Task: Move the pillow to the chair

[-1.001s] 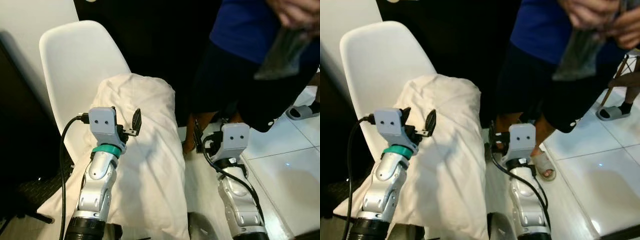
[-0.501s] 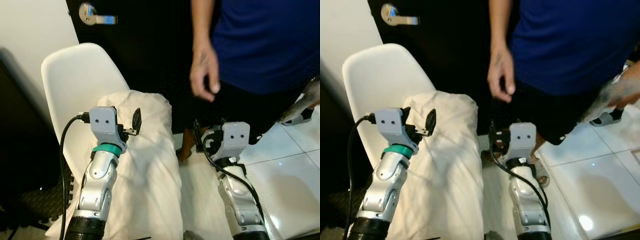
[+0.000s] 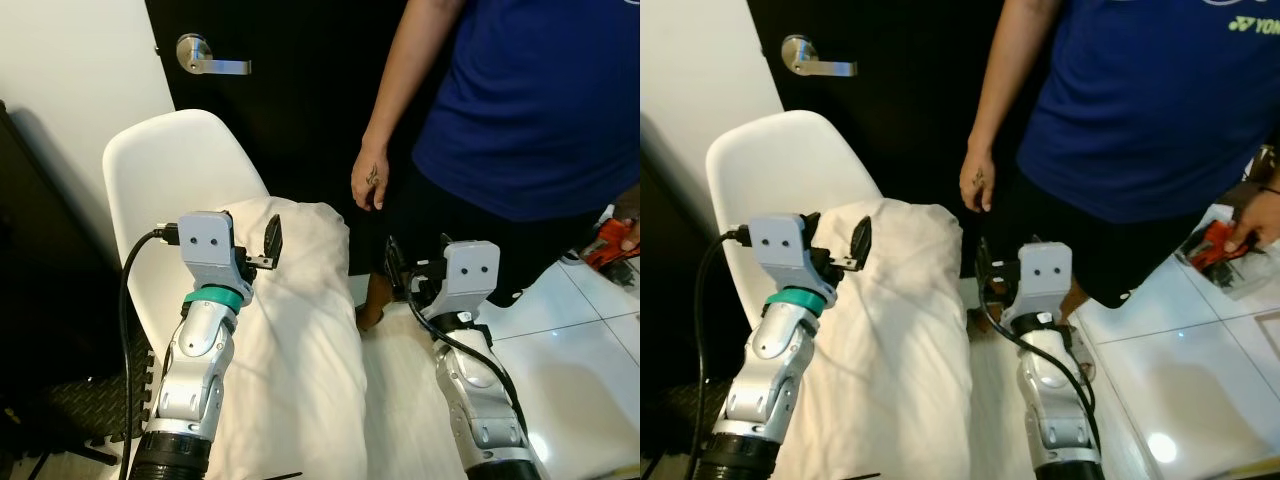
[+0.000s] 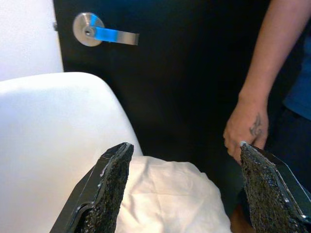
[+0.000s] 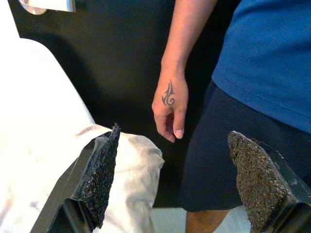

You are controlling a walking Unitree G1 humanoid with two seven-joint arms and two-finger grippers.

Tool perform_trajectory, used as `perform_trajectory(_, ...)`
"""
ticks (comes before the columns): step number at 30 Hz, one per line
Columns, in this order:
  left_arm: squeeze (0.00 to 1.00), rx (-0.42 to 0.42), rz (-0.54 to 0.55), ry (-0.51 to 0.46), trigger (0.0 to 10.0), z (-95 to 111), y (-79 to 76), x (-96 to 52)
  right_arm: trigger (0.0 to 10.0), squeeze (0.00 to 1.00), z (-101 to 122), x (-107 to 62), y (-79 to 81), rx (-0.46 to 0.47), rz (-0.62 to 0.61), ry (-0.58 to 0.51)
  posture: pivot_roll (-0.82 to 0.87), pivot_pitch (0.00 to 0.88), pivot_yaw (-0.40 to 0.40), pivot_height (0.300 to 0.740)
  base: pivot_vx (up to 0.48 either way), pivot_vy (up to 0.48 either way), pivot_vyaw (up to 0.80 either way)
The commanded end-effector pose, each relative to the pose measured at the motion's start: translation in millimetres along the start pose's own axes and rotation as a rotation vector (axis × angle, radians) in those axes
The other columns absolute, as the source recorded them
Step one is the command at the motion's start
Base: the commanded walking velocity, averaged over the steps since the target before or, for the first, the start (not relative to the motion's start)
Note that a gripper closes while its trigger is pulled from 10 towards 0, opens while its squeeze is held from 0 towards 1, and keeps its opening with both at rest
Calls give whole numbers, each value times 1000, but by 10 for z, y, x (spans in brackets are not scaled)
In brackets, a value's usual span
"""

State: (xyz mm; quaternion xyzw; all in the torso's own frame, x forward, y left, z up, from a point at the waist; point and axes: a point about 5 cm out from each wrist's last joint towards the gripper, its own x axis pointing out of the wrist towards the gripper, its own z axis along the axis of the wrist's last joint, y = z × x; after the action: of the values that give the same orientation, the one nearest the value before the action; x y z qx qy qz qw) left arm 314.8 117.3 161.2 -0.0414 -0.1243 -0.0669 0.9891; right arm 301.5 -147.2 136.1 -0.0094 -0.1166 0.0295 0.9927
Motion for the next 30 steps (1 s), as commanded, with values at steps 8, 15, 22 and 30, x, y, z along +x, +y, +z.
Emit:
perform_trajectory(8,0,11,-3,50,10000,-101,-5,-26,10000,0,-117,-35,-76,17,-38,57,-25,6,27,740,0,0,0)
perform_trajectory(15,0,14,-9,57,10000,-118,-10,-32,10000,0,-202,-44,-128,17,-65,100,-29,3,30,740,0,0,0)
perform_trajectory(22,0,0,-28,85,10000,-175,-37,-34,10000,0,-263,-57,-112,14,-59,131,-31,0,36,740,0,0,0)
perform_trajectory(30,0,28,-77,413,10000,-935,-29,-318,10000,0,-745,-228,-172,-8,-93,364,-34,0,48,740,0,0,0)
